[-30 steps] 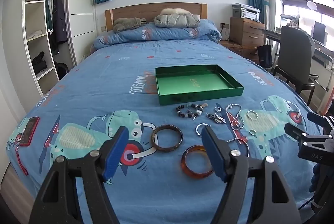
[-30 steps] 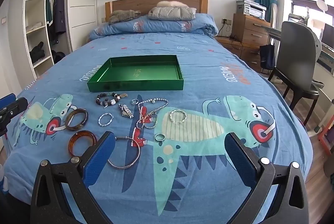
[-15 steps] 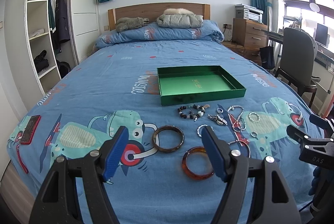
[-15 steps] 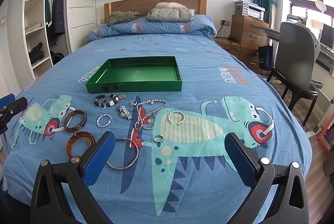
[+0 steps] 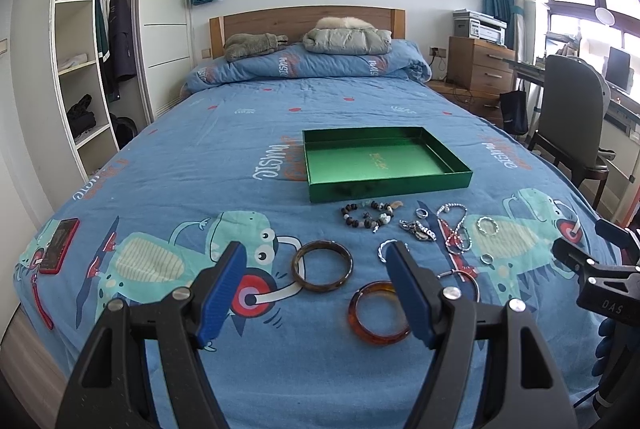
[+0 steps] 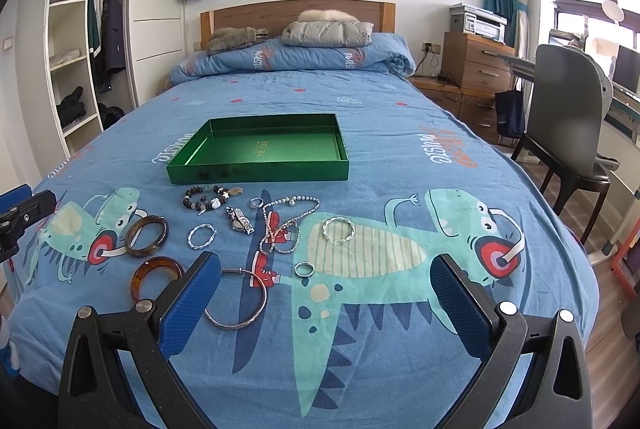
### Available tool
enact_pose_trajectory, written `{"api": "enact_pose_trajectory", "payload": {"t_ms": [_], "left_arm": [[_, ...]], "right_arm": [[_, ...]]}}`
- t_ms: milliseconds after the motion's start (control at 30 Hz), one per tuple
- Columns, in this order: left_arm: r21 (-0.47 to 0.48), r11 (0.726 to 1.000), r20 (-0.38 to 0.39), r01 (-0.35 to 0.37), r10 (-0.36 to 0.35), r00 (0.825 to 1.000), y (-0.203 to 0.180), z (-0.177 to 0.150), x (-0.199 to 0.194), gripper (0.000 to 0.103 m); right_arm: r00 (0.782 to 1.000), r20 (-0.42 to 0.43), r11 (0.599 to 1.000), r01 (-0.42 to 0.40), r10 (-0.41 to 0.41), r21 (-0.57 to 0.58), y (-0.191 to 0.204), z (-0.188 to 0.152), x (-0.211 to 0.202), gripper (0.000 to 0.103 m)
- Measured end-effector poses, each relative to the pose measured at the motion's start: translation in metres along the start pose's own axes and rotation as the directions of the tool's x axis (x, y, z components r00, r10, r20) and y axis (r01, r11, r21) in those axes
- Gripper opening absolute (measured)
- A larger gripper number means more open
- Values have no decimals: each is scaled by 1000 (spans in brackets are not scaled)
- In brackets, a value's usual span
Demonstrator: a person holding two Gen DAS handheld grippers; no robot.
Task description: Organize jewelry
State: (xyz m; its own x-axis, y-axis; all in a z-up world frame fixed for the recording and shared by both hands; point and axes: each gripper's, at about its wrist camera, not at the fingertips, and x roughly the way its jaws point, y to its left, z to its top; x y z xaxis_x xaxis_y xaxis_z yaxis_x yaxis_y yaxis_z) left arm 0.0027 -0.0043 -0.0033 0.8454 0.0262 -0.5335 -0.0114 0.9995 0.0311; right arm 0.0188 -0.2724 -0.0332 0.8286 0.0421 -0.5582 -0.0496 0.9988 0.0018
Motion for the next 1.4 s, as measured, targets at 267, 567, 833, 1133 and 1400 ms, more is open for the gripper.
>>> {"api": "enact_pose_trajectory", "payload": {"t_ms": [267, 567, 833, 1133, 1400], "left_arm": [[-4, 1000, 17, -7, 8, 1000, -1, 1, -2, 71], [1, 1000, 2, 2, -2, 1000, -6, 0, 0, 71], [25, 1000, 9, 14, -14, 1000, -12, 0, 3, 71], [49, 998, -28, 31, -30, 999, -16, -1, 15, 71], [33, 999, -63, 6, -4, 998, -8, -6, 27, 71]], "right_arm": [[1000, 12, 1000, -3, 3, 16, -4, 0, 0, 103], [1000, 13, 999, -24, 24, 30, -7, -1, 2, 103], [999, 4, 999, -39, 39, 27, -6, -5, 4, 103], [999, -24, 998, -41, 42, 40, -13, -9, 10, 103], [997, -51, 998, -63, 64, 30, -9, -13, 14, 96]]}}
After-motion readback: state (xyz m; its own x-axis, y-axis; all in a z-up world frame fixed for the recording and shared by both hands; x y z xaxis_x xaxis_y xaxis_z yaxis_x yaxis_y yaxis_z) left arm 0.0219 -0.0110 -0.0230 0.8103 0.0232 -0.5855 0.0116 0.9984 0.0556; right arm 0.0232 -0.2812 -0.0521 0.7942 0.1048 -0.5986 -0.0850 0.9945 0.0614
